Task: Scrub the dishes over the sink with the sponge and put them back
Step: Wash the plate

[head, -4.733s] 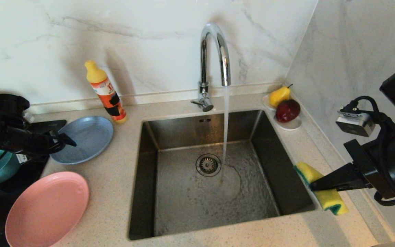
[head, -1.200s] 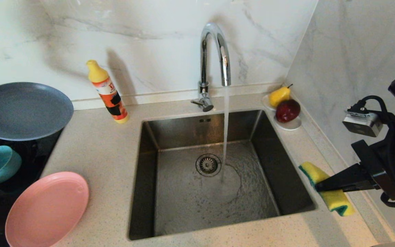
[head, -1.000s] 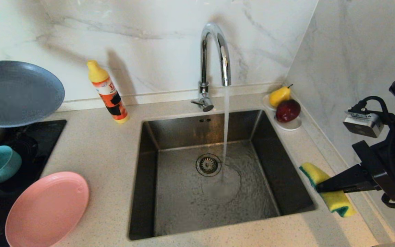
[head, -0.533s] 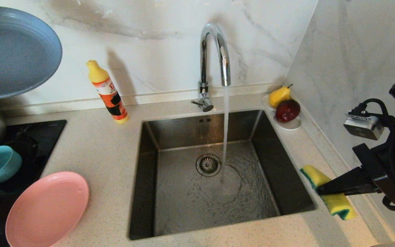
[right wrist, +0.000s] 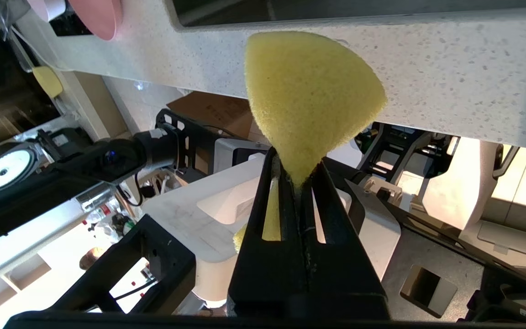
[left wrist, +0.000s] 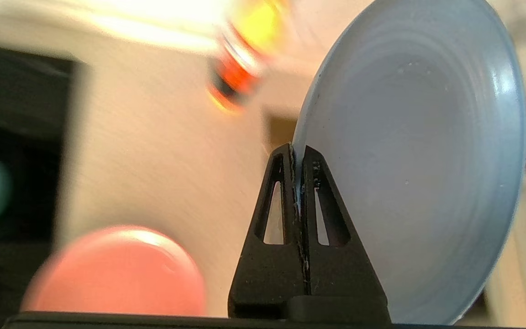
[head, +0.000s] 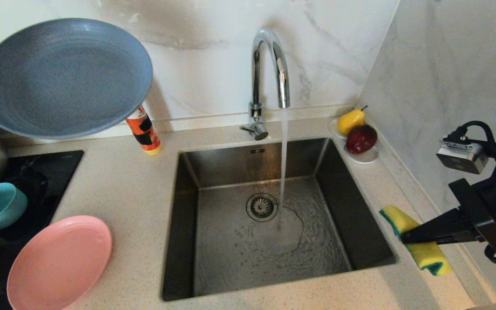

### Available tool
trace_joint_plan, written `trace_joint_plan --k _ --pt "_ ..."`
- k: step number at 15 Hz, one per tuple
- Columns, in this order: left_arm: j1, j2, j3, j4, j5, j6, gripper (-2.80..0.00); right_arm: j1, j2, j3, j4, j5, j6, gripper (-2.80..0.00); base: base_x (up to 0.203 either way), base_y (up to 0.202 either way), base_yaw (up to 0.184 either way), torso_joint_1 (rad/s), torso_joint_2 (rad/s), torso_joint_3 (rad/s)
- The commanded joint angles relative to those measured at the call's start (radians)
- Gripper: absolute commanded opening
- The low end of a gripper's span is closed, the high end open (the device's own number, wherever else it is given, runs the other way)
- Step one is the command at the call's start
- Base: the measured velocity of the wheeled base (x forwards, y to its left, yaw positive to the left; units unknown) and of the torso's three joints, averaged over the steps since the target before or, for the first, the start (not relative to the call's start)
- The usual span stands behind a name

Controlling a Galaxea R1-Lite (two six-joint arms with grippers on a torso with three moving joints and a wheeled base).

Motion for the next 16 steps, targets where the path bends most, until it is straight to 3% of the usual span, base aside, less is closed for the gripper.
trace_joint_plan --k 1,5,8,12,16 --pt "-0.143 0.044 0.021 0.031 0.037 0.011 -2.8 -0.01 -0.003 0.007 0.003 0.004 0.001 -2.8 0.0 0.0 0.0 0.0 0.0 0.0" --pt "-0.363 0.128 0.116 0.03 0.263 0.019 -2.8 -0.017 -0.009 0.004 0.002 0.007 0.003 -2.8 0.0 0.0 0.0 0.0 0.0 0.0" --pt "-0.48 0.182 0.167 0.004 0.336 0.003 -2.8 -0.032 -0.01 0.002 0.002 0.009 0.003 -2.8 0.0 0.0 0.0 0.0 0.0 0.0" --pt "-0.623 0.302 0.168 -0.097 0.485 -0.058 -2.8 -0.117 -0.031 0.007 0.002 0.082 0.0 -2.8 0.0 0.0 0.0 0.0 0.0 0.0" --pt "-0.74 0.42 0.163 -0.18 0.525 -0.105 -2.8 -0.136 -0.072 0.011 0.004 0.084 0.0 -2.8 0.0 0.0 0.0 0.0 0.0 0.0"
